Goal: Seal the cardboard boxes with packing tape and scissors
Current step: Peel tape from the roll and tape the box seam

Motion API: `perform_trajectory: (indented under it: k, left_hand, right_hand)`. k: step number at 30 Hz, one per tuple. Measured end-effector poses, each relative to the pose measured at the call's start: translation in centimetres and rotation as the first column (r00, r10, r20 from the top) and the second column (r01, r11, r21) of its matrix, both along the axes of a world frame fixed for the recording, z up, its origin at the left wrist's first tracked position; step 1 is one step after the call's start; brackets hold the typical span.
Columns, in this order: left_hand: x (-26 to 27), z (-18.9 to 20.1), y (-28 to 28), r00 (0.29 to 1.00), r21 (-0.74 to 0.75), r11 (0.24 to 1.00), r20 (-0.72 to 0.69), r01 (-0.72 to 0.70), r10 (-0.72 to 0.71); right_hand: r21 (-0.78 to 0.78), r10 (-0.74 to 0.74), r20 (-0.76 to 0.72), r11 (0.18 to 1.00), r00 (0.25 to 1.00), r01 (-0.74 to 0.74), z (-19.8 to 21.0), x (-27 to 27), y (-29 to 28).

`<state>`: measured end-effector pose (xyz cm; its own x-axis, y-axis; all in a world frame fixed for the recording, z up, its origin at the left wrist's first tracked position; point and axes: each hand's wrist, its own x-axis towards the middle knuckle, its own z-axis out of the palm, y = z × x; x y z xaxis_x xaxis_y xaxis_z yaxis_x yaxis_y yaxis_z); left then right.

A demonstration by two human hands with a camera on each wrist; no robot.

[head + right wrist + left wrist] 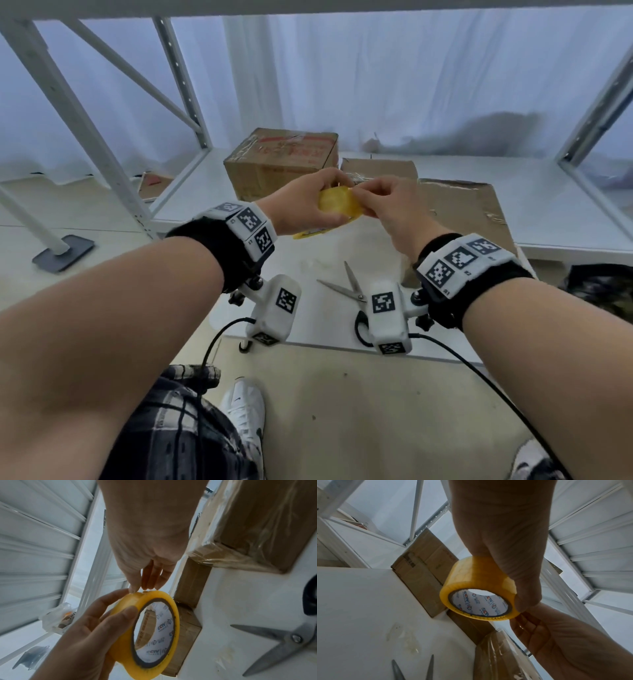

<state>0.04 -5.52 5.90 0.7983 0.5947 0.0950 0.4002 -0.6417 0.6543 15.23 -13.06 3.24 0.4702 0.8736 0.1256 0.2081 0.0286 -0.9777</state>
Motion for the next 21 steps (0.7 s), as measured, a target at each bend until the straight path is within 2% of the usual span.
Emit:
perform_trajectory:
  k: [3, 5, 8, 10, 15, 18, 21]
  left_hand:
    - [0.9, 0.8, -1.1, 1.000, -0.001, 1.000, 0.029, 0.006, -0.006]
    - [1.7, 1.2, -1.7, 0.999, 0.000, 1.000, 0.043, 0.014, -0.014]
    - [3.0, 1.6, -2.6, 0.998, -0.019, 1.000, 0.055, 0.012, -0.011]
    - [3.8, 1.9, -2.9, 0.999, -0.043, 0.999, 0.048, -0.014, 0.016]
    - [5.1, 2.4, -3.4, 0.998, -0.054, 0.997, -0.024, -0.061, 0.059]
    - [5.6, 2.1, -4.3, 0.991, -0.057, 0.998, -0.133, -0.021, 0.013]
    - [6.0, 1.6, -4.8, 0.988, -0.163, 0.986, -0.145, 0.026, -0.051]
  right_hand:
    - [-0.005, -0.019, 0.086, 1.000, 0.996, 0.020, 1.4, 1.0, -0.9]
    - [-0.039, -0.012, 0.210, 0.999, 0.978, 0.020, 2.0, 1.7, -1.3]
    - [-0.069, -0.028, 0.438, 0.996, 0.899, 0.064, 2.9, 2.7, -1.8]
    - [-0.040, -0.054, 0.523, 0.995, 0.850, 0.087, 3.6, 3.2, -2.2]
    - [-0.019, -0.060, 0.573, 0.996, 0.817, 0.087, 4.6, 3.8, -3.4]
    - [-0.120, 0.004, 0.609, 0.989, 0.793, 0.087, 4.6, 5.0, -5.0]
    - [-0.213, 0.079, 0.608, 0.975, 0.790, 0.066, 4.0, 5.7, -6.8]
